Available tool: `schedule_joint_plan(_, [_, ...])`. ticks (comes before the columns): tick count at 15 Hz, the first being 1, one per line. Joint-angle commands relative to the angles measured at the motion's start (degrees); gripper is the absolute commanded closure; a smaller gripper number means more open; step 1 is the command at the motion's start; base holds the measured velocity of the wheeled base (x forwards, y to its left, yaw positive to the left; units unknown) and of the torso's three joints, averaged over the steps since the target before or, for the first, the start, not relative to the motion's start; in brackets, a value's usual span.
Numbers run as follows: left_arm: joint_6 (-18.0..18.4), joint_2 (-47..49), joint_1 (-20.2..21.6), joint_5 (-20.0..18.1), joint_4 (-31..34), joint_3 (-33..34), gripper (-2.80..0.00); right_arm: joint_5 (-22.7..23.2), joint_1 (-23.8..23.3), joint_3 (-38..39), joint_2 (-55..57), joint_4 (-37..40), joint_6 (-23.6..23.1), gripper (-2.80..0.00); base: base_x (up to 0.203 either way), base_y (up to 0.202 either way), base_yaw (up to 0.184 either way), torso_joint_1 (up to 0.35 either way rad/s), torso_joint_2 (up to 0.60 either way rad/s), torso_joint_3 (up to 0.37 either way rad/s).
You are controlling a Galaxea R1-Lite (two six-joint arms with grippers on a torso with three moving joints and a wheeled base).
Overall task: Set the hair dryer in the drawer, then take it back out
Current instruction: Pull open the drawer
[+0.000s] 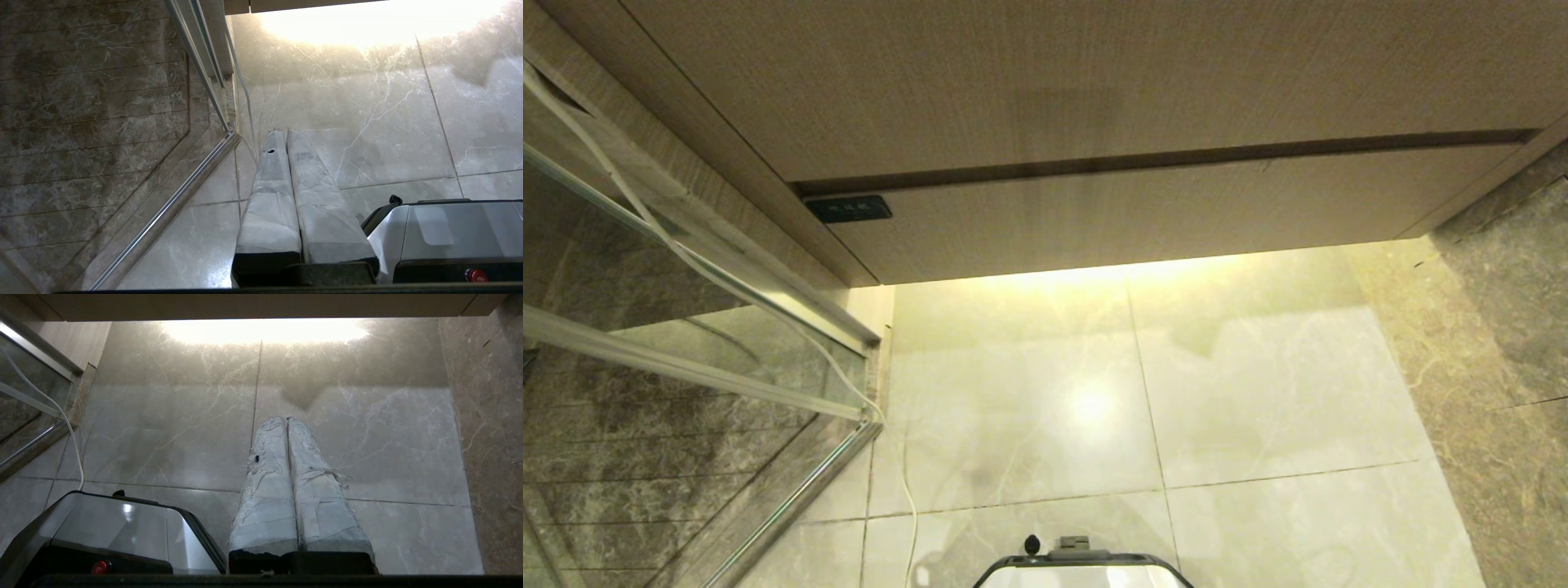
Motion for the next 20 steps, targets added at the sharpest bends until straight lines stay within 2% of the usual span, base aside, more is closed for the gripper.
schedule_joint_plan(1, [-0.04, 0.00, 0.01, -0.01, -0.01, 0.04, 0.00, 0.15, 0.02, 2.29, -2.22, -0.02, -1.12, 0.00, 0.000, 0.000, 0.000, 0.000, 0.00, 0.000])
schedule_joint_plan(5, [-0.04, 0.00, 0.01, -0.01, -0.01, 0.00, 0.00, 0.15, 0.02, 2.08, -2.22, -0.05, -1.48, 0.00, 0.000, 0.000, 0.000, 0.000, 0.00, 0.000])
schedule_joint_plan(7, [-0.04, 0.00, 0.01, 0.07, -0.01, 0.09, 0.00, -0.24, 0.02, -4.15, -2.22, 1.73, -2.27, 0.00, 0.000, 0.000, 0.000, 0.000, 0.00, 0.000])
schedule_joint_plan(9, [-0.04, 0.00, 0.01, -0.01, -0.03, 0.03, 0.00, -0.63, -0.01, -17.89, -0.64, 8.66, -2.62, 0.00, 0.000, 0.000, 0.000, 0.000, 0.00, 0.000])
schedule_joint_plan(11, [-0.04, 0.00, 0.01, 0.00, -0.01, 0.00, 0.00, -0.87, -0.24, -40.46, 4.46, 20.62, -2.78, 0.00, 0.000, 0.000, 0.000, 0.000, 0.00, 0.000])
schedule_joint_plan(13, [-0.04, 0.00, 0.01, -0.01, -0.01, 0.07, 0.00, -0.59, -0.44, -60.90, 13.95, 31.79, -2.40, 0.00, 0.000, 0.000, 0.000, 0.000, 0.00, 0.000])
schedule_joint_plan(14, [-0.04, 0.00, 0.01, -0.01, -0.01, 0.00, 0.00, 0.11, -0.49, -68.19, 21.55, 36.13, -1.77, 0.00, 0.000, 0.000, 0.000, 0.000, 0.00, 0.000])
schedule_joint_plan(17, [-0.04, 0.00, 0.01, -0.01, -0.01, 0.00, 0.00, 1.97, 0.77, -82.78, 41.98, 44.65, -0.58, 0.00, 0.000, 0.000, 0.000, 0.000, 0.00, 0.000])
schedule_joint_plan(20, [-0.13, 0.00, 0.01, 0.07, -0.01, 0.09, 0.00, 3.25, 2.56, -89.05, 57.61, 49.00, -2.81, 0.00, 0.000, 0.000, 0.000, 0.000, 0.00, 0.000])
